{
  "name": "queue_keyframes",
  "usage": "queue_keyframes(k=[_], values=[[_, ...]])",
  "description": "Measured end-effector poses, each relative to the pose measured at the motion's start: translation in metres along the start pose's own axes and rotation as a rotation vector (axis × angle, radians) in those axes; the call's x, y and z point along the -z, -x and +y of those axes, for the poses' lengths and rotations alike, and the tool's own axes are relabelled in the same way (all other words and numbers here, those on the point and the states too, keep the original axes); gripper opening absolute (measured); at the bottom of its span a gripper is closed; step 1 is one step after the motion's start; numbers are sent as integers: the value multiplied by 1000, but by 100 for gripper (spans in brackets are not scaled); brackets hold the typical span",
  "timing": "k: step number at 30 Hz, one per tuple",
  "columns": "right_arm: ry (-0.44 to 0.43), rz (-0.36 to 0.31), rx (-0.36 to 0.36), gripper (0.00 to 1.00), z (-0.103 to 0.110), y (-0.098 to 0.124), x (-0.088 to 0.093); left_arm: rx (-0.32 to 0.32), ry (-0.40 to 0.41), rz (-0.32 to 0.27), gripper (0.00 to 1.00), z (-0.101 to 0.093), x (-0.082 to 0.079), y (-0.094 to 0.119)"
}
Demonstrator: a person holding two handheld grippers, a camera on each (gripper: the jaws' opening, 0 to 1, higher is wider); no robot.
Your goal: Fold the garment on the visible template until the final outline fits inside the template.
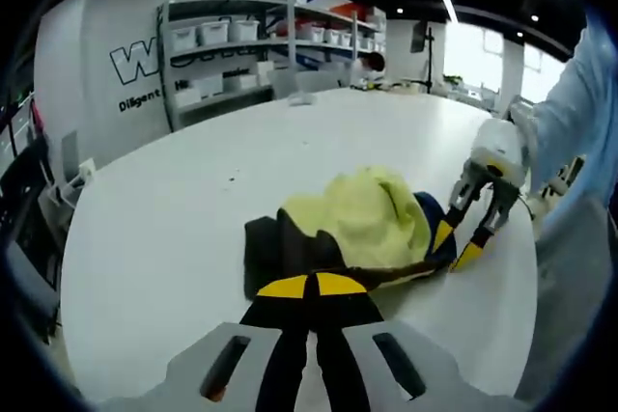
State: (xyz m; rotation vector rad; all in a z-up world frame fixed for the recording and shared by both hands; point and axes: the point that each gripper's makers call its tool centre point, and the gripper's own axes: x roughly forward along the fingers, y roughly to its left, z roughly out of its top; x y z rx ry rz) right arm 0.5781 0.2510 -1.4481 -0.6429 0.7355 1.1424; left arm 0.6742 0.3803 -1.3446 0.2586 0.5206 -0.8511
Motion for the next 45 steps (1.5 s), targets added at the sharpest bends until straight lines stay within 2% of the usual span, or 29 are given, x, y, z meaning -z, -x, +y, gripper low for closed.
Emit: queue_keyframes(k=[1, 3, 6, 12, 15, 27, 33, 36, 39, 45], values=[[11, 18, 42, 7, -8, 2, 2, 0, -1, -1, 0, 0, 0, 0], [18, 37, 41, 0, -10, 3, 5, 0, 0, 1, 0, 0, 0, 0], [-34, 19, 20, 0, -11, 9, 5, 0, -3, 1, 0, 1, 1, 1], [-78, -23, 13, 0, -20, 30, -5, -4, -4, 1, 0, 1, 1, 3], [-111, -35, -22, 0, -22, 43, -11, -8, -1, 0, 0, 3, 1, 4], [-143, -69, -21, 0, -50, 82, -22, -6, -10, -6, 0, 2, -5, 7], [-106, -120, 15, 0, -69, 112, -43, -5, -34, -14, 0, 0, -11, 11], [-101, -151, 40, 0, -81, 129, -56, -6, -48, -26, 0, 0, -18, 14], [-73, -165, 80, 0, -94, 143, -65, -13, -61, -57, 0, 1, -32, 18], [-12, -145, 127, 0, -108, 158, -71, -29, -99, -108, 0, 4, -61, 26]])
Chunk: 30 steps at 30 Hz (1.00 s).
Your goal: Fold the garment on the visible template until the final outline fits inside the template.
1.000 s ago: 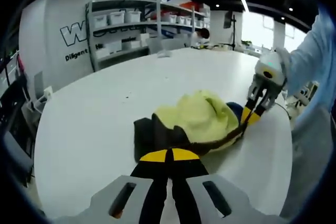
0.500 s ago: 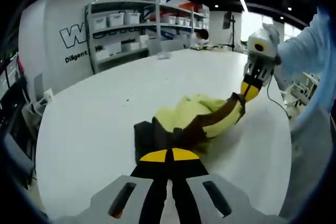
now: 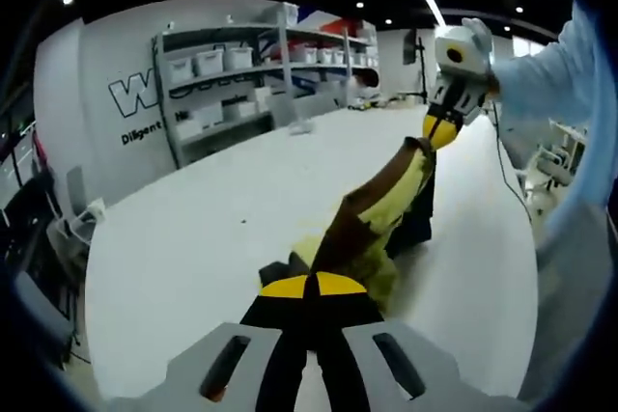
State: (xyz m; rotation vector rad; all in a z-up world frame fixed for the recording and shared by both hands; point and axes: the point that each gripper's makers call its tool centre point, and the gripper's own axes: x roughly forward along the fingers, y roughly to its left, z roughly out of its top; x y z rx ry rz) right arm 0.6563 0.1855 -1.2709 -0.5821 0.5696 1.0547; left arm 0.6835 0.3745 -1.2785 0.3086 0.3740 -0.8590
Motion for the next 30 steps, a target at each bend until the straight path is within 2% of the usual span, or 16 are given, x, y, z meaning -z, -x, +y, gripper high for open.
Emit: queue_keyframes(k=[11, 17, 23, 27, 30], values=[[35, -28, 63, 0, -18, 27, -19, -13, -122, -33, 0, 2, -42, 13], [42, -51, 89, 0, -23, 41, -32, -17, -148, -49, 0, 3, -58, 21], [60, -49, 92, 0, -20, 51, -39, -4, -164, -49, 0, -4, -67, 29], [79, -43, 95, 0, -15, 57, -44, -6, -169, -25, 0, -8, -71, 34], [141, -17, 115, 0, -12, 63, -47, -11, -227, 2, 0, -14, -73, 38]])
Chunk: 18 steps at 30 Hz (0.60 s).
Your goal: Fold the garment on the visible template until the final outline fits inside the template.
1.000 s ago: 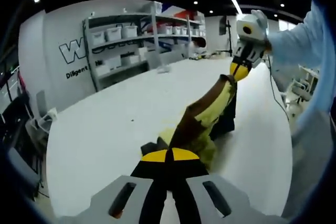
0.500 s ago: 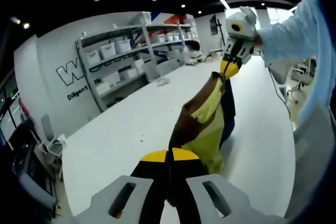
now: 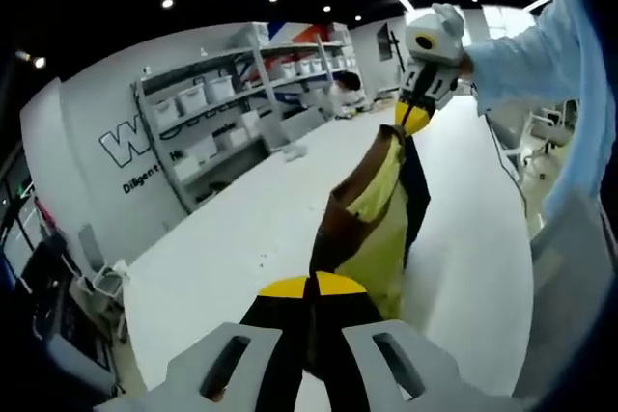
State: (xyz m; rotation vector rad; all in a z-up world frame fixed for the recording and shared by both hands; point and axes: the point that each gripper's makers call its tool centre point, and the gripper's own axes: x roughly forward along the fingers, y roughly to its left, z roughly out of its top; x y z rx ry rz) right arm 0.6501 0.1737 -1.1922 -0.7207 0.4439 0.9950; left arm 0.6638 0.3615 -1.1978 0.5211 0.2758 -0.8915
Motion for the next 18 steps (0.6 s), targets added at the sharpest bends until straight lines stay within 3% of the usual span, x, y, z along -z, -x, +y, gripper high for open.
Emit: queue_keyframes(k=[7, 12, 18], values=[[95, 25, 63, 0, 3, 19, -18, -53, -77, 59, 0, -5, -15, 15], [147, 12, 81, 0, 12, 38, -35, -51, -123, 40, 0, -17, -40, 34], [227, 16, 94, 0, 25, 59, -47, -46, -166, 39, 0, -32, -50, 52]])
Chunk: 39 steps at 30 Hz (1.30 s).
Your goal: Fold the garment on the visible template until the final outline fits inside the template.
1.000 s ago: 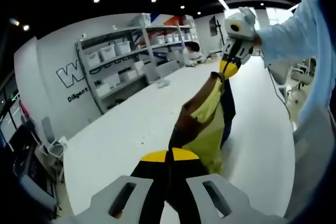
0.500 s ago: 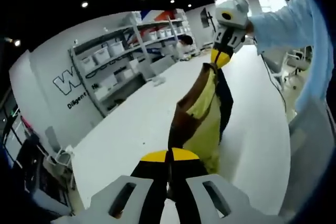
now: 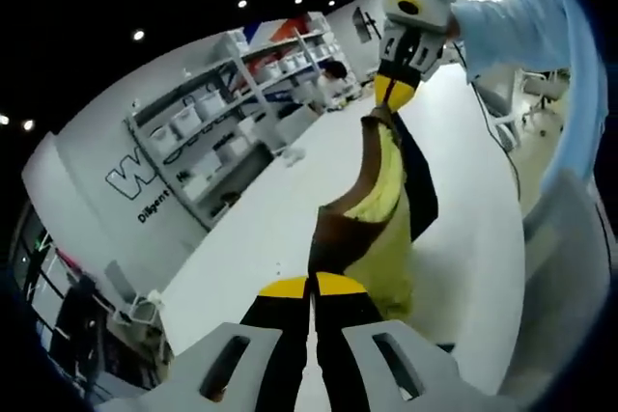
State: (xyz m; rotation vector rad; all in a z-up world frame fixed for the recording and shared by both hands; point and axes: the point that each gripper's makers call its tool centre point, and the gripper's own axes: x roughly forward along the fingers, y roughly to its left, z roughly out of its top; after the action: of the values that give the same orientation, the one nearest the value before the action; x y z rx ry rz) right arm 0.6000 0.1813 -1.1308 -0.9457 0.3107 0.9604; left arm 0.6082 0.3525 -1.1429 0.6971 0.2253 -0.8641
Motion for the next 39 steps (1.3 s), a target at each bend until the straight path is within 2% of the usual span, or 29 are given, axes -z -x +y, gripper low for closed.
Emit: queue_keyframes(k=[7, 21, 25, 31, 33, 35, 39], values=[[34, -23, -7, 0, 16, 30, -20, -11, -31, -17, 0, -11, -21, 28], [120, -78, -93, 0, 47, 81, -67, 32, -152, -78, 0, -34, -82, 78], [151, -81, -104, 0, 53, 92, -77, 34, -190, -75, 0, -38, -96, 92], [198, -125, -120, 0, 67, 105, -103, 32, -240, -84, 0, -46, -118, 108], [205, -126, -118, 0, 69, 104, -105, 33, -254, -75, 0, -48, -119, 108], [207, -116, -116, 0, 70, 100, -102, 41, -249, -63, 0, -49, -113, 102], [200, -72, -117, 0, 72, 87, -86, 57, -220, -26, 0, -55, -90, 89]])
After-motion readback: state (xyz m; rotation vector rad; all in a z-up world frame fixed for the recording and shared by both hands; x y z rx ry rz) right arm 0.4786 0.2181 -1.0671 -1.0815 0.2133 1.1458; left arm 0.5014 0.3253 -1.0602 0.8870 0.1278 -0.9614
